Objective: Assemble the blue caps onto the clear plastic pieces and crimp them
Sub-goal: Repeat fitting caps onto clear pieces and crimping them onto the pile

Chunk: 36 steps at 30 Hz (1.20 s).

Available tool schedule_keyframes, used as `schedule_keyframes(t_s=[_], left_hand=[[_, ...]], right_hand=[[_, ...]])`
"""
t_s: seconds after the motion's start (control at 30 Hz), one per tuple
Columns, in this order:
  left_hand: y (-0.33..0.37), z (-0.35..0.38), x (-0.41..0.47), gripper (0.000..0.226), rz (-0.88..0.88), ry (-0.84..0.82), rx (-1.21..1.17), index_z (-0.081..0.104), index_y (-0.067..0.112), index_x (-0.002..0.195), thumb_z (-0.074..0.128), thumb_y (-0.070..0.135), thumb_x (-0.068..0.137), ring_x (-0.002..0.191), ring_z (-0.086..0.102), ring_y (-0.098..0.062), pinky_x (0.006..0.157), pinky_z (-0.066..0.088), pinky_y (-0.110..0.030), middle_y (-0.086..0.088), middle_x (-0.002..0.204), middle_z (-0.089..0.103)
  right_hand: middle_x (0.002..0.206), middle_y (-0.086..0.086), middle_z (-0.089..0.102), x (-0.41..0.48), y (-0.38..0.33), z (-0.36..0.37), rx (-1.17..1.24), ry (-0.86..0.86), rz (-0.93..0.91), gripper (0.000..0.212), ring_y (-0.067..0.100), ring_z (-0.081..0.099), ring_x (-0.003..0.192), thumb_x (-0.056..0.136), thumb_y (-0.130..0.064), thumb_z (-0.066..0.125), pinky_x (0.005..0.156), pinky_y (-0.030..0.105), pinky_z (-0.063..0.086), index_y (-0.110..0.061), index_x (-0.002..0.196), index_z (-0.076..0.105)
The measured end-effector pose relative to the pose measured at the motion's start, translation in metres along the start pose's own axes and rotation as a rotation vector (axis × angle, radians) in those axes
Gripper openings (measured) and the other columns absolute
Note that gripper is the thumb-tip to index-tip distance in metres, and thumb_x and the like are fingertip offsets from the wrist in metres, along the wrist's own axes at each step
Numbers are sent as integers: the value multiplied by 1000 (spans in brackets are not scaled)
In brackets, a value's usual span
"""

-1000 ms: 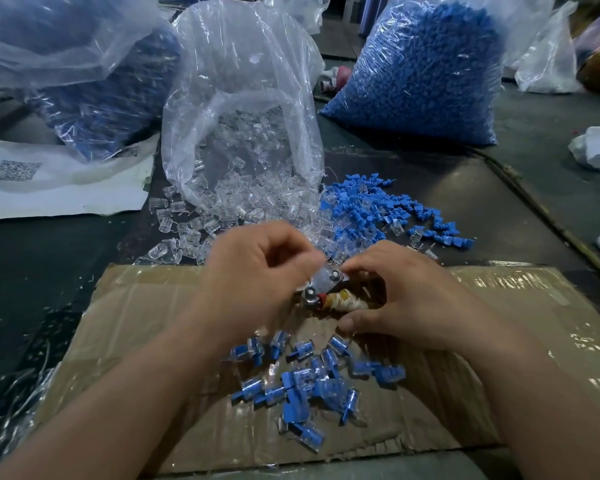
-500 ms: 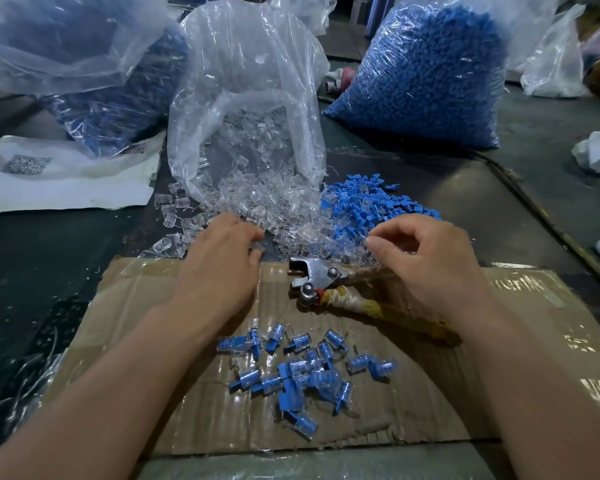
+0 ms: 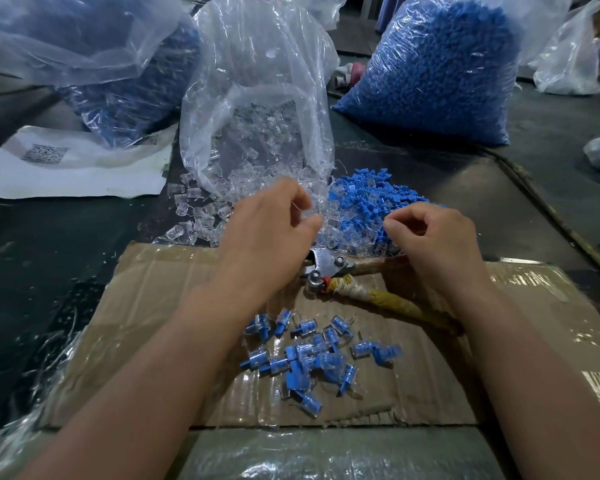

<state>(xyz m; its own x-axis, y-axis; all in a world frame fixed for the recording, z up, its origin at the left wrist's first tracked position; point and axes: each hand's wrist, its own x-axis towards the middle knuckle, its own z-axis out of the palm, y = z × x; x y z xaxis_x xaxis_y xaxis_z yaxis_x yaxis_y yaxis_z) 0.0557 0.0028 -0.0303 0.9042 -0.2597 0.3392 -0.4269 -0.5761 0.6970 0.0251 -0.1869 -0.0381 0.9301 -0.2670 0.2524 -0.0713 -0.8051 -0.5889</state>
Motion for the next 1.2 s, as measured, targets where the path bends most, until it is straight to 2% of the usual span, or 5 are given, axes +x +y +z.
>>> schedule_keyframes(t_s=[0.23,0.47,0.63,0.77,1.2], left_hand=[[-8,-1,-2,14,-146,61,-268,57,27,76,70,22,79,64,58,-7,62,52,-19,5,71,60],[-19,-2,-12,18,-168,68,-426,60,34,78,69,18,77,62,61,-3,57,49,-11,5,73,63],[-13,3,-15,17,-178,88,-474,61,32,78,69,17,77,63,60,-10,62,54,-20,3,72,63],[-11,1,-14,17,-174,92,-524,62,28,75,69,13,76,53,57,-6,54,51,-14,2,66,63],[-2,-2,-17,24,-243,28,-637,66,28,82,63,4,82,57,61,-2,56,51,-14,9,65,67]], right_hand=[[73,-21,54,1,5,-2,26,49,21,6,-5,51,69,87,-20,60,59,7,34,-24,83,63],[76,-14,60,6,19,-11,20,73,108,5,-1,53,70,87,-23,62,70,22,39,-25,83,65],[77,-13,58,5,24,-13,-40,55,80,5,0,51,70,86,-23,62,71,22,38,-25,84,67],[81,-13,57,7,20,-7,-95,-11,-25,11,-2,50,71,86,-24,62,65,14,34,-20,89,71],[111,-6,62,13,13,1,-335,-202,45,29,8,46,90,81,-19,59,86,34,44,-29,105,69]])
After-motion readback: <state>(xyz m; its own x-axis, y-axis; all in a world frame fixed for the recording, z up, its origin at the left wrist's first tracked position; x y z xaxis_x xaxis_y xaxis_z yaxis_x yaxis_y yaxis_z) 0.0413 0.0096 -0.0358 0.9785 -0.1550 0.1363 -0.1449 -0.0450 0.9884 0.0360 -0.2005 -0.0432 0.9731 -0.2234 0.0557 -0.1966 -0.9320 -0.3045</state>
